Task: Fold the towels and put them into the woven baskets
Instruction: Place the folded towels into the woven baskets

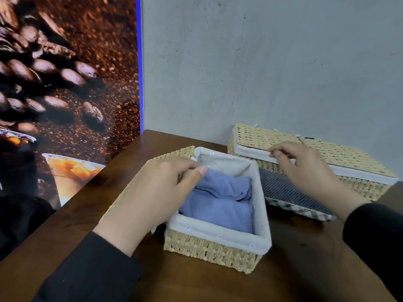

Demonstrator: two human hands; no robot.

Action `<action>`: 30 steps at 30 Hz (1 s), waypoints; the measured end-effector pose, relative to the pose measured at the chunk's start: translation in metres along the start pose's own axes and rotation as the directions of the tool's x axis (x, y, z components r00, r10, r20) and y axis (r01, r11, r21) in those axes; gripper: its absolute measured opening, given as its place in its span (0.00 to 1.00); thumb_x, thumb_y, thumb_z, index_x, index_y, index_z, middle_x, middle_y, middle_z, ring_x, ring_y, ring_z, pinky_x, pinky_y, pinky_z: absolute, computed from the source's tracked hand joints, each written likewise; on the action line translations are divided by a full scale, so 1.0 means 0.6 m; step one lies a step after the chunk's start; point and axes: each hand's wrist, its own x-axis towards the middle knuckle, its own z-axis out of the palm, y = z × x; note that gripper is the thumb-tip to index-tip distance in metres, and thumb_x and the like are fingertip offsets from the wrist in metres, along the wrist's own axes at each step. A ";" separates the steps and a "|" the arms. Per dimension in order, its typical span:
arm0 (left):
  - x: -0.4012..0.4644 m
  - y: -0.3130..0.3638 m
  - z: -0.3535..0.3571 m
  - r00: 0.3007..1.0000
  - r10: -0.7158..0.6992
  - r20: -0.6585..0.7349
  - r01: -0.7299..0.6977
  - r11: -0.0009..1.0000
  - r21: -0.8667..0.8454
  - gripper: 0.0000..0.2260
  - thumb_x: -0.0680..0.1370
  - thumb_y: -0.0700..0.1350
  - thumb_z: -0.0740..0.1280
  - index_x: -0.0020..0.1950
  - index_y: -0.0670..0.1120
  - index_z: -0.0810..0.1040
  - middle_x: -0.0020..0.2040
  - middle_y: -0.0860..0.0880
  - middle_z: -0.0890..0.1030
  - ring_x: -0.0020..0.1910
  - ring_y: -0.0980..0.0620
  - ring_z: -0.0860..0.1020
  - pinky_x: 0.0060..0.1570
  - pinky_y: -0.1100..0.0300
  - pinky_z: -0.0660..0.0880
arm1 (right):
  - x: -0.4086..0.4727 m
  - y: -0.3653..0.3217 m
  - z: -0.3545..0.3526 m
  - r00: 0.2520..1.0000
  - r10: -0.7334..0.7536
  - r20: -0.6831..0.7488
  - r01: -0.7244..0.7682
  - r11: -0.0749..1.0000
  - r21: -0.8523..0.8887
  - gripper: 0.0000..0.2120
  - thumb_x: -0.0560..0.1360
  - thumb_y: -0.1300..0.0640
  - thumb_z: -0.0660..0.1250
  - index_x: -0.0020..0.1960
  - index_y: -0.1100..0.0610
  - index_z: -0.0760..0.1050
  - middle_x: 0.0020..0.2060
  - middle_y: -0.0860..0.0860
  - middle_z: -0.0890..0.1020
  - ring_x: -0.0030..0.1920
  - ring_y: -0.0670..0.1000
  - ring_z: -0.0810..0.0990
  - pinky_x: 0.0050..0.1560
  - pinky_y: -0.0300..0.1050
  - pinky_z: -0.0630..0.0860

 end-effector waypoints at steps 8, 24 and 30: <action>-0.003 0.029 0.020 0.978 -0.018 0.207 -0.023 0.981 0.193 0.21 0.76 0.63 0.67 0.68 0.61 0.77 0.71 0.64 0.73 0.70 0.62 0.70 0.70 0.63 0.64 | -0.067 0.111 0.053 0.921 0.109 0.373 0.013 0.951 -0.310 0.31 0.80 0.34 0.51 0.80 0.46 0.61 0.77 0.45 0.67 0.76 0.49 0.65 0.77 0.51 0.61; -0.034 0.143 0.075 0.920 0.387 -0.069 -0.385 0.922 0.042 0.16 0.82 0.54 0.60 0.55 0.49 0.84 0.49 0.55 0.84 0.49 0.56 0.81 0.51 0.60 0.77 | -0.200 0.108 0.017 0.972 -0.041 0.231 0.019 0.995 0.098 0.19 0.83 0.37 0.51 0.58 0.36 0.80 0.61 0.28 0.78 0.71 0.33 0.68 0.80 0.52 0.50; -0.066 0.244 0.226 0.951 0.168 0.258 -0.161 0.986 -0.051 0.18 0.86 0.51 0.57 0.75 0.52 0.71 0.73 0.54 0.73 0.71 0.58 0.69 0.69 0.70 0.58 | -0.260 0.096 0.011 0.996 0.076 -0.049 -0.063 0.972 0.225 0.10 0.80 0.43 0.61 0.57 0.39 0.79 0.62 0.30 0.78 0.71 0.36 0.70 0.79 0.58 0.56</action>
